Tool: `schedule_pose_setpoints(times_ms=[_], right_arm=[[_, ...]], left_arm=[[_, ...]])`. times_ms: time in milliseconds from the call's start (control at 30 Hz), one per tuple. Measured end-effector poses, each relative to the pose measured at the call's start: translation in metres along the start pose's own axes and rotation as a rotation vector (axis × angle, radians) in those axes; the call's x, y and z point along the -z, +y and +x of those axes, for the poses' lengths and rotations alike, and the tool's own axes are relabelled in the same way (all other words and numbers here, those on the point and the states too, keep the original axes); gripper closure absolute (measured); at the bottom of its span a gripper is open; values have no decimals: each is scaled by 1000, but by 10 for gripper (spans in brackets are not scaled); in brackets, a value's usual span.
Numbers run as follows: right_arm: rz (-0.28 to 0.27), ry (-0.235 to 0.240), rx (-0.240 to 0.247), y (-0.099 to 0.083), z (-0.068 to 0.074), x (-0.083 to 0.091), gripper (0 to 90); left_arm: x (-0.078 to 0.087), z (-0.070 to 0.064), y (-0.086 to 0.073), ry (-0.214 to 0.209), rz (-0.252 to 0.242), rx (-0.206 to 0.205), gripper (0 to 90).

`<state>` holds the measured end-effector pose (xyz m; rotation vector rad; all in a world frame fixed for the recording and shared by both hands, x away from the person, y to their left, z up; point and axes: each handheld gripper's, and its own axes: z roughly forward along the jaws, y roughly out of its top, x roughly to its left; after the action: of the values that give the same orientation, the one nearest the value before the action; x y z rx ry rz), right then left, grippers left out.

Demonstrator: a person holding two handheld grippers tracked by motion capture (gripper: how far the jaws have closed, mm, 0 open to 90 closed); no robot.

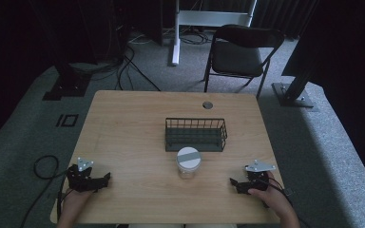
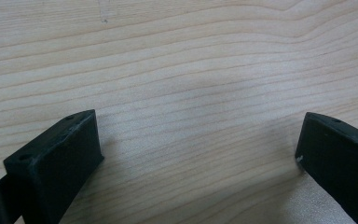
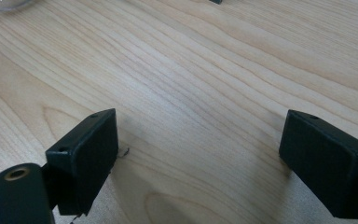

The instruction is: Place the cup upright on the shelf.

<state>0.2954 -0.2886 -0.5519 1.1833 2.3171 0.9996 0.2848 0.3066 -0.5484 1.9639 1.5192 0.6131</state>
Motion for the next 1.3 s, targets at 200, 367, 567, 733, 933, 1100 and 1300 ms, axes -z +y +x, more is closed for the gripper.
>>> schedule_pose_setpoints(times_ms=[200, 367, 567, 733, 933, 1100, 1300], right_arm=[[0, 0, 0, 0, 0, 0, 112], [0, 0, 0, 0, 0, 0, 112], [0, 0, 0, 0, 0, 0, 112], [0, -1, 0, 0, 0, 0, 112], [-1, -7, -6, 2, 0, -2, 113], [-3, -24, -16, 2, 1, -2, 113], [-7, -4, -18, 3, 5, -3, 113]], left_arm=[[0, 0, 0, 7, 2, 5, 2], [0, 0, 0, 7, 2, 5, 2], [0, 0, 0, 7, 2, 5, 1], [0, 0, 0, 7, 2, 5, 2], [0, 0, 0, 7, 2, 5, 1], [0, 0, 0, 7, 2, 5, 2], [0, 0, 0, 7, 2, 5, 2]])
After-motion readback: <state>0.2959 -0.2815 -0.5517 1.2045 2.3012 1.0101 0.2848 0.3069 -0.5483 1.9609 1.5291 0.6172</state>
